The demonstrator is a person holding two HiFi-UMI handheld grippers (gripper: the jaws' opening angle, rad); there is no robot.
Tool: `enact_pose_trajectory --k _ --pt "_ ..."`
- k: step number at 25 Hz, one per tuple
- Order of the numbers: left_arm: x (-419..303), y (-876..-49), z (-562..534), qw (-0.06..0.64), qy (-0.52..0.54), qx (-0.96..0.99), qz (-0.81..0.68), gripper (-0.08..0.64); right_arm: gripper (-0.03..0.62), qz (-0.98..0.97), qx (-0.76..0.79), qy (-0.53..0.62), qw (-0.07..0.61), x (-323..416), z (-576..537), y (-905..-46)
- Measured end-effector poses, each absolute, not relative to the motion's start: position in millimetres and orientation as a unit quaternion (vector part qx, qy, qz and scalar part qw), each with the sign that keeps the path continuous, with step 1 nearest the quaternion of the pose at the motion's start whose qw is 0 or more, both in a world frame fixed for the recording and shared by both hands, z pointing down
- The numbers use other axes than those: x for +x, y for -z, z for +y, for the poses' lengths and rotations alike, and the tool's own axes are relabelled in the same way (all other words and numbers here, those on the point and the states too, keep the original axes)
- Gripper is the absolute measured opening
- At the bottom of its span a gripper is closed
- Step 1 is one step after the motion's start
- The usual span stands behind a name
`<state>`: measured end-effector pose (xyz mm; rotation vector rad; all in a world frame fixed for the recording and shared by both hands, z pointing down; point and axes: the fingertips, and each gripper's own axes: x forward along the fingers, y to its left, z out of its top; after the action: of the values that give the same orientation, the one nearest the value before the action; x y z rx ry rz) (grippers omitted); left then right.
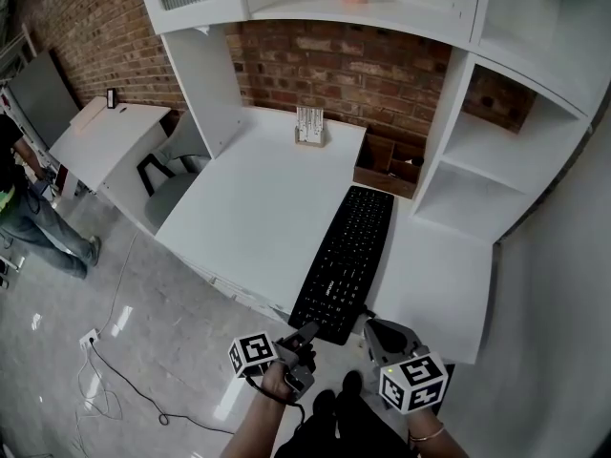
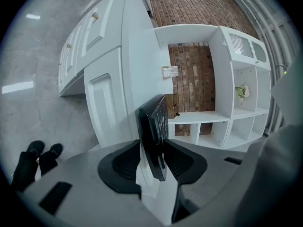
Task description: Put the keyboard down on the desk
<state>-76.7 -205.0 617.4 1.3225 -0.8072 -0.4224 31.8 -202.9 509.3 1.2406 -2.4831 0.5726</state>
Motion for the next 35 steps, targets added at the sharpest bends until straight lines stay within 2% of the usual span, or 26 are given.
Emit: enact_pose_trajectory --k 15,23,35 --pt "-91 -608 -151 0.661 0.127 0.626 -0.393 0.135 0.006 -0.869 0.427 -0.196 0.152 8 -171 -511" --pt "-100 -590 -140 0.574 0.028 0.692 -0.436 0.135 0.006 -0.869 0.431 -0.192 0.149 0 -151 -511" --pt "-102 -550 -133 0.407 -0.102 0.766 -0.487 0.135 0.005 -0.867 0.443 -0.183 0.136 0 -127 -500"
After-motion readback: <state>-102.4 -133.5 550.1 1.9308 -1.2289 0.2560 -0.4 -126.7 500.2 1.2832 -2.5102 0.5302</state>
